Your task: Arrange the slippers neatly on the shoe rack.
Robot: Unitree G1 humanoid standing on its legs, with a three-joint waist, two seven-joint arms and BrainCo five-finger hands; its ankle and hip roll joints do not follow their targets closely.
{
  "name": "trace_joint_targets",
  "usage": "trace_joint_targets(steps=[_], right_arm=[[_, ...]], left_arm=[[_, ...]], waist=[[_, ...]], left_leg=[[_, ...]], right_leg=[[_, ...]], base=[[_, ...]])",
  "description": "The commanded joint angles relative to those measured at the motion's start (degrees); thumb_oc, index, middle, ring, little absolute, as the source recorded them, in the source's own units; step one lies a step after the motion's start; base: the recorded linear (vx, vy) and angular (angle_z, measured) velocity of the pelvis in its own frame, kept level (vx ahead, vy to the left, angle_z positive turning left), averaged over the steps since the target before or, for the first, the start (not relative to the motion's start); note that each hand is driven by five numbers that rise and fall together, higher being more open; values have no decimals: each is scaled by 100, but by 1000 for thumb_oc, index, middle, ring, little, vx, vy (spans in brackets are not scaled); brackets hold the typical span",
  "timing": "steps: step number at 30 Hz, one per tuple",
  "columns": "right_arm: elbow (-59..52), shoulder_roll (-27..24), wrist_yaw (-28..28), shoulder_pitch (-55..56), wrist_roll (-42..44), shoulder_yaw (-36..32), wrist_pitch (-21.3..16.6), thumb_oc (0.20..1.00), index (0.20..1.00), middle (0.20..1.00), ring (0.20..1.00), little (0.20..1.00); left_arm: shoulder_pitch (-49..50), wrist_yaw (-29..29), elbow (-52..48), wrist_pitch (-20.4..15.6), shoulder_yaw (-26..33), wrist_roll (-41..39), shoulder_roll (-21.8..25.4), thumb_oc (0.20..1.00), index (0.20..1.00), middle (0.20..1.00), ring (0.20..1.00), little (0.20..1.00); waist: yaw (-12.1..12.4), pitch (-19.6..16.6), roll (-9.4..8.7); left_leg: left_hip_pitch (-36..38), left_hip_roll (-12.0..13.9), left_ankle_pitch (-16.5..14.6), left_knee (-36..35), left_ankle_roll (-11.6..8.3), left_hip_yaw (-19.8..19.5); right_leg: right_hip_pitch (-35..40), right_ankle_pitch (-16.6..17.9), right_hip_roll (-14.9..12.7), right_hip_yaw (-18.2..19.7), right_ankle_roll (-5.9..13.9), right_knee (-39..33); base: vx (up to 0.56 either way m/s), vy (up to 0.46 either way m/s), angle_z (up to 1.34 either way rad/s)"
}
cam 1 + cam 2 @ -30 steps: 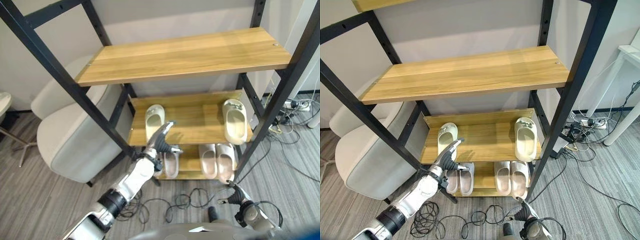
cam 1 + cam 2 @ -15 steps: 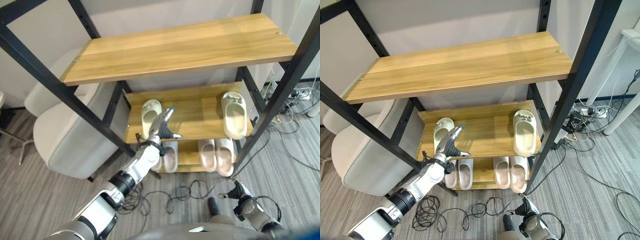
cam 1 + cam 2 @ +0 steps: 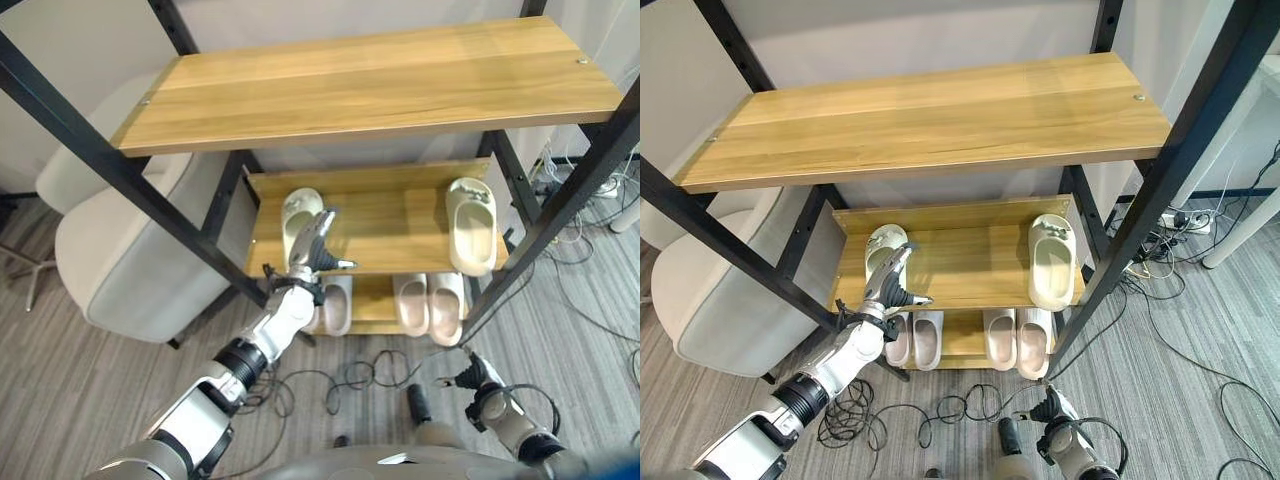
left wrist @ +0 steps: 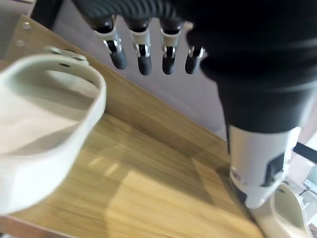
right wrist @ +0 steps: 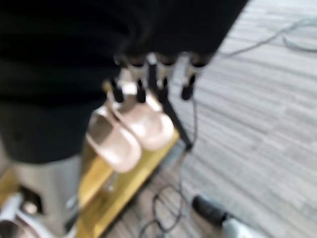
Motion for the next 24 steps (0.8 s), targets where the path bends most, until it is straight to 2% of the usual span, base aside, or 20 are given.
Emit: trace_joint_targets(steps=[1,6,12,21,24], right_arm=[[164,7,-163,-343,109,3,-189,1000,1000,1000,1000,1000],[236,-27,-250,-526,79,94,-233,1000,1000,1000,1000,1000],[297,-3,-317,-520,57,101,-244,1000,1000,1000,1000,1000],[287,62,-352,-456,143,-28,-258,1000,1000,1000,1000,1000],[302,100,-354,-388,141,-93,-237,1000,1000,1000,1000,1000]], left_arm=[[-828,355,415,-23,60,183,265,1000,1000,1000,1000,1000],[-1261,493,782,46,-50,274,276,1000,1000,1000,1000,1000],[-1425,613,653,91,-36,398,393,1000,1000,1000,1000,1000],[-1212,759,93,29,324,349,617,1000,1000,1000,1000,1000],[-944,824,-233,-82,631,124,692,1000,1000,1000,1000,1000]], waist=[[11,107,-81],[-2,229,-85],[15,313,-105],[65,335,-155],[95,312,-182]], left_leg=[[-476,155,-24,217,-286,129],[-768,175,33,284,-290,164],[-940,218,58,359,-304,170],[-914,241,51,368,-330,118],[-893,238,32,369,-338,100]], right_leg=[[-52,-803,-311,-31,476,641],[-406,-764,-308,16,464,782],[-593,-776,-286,10,439,893],[-530,-833,-263,-83,423,920],[-492,-851,-258,-107,413,906]], base=[[-60,-3,-1],[-55,-6,-4],[3,-18,-7],[23,-16,-1],[20,-4,2]])
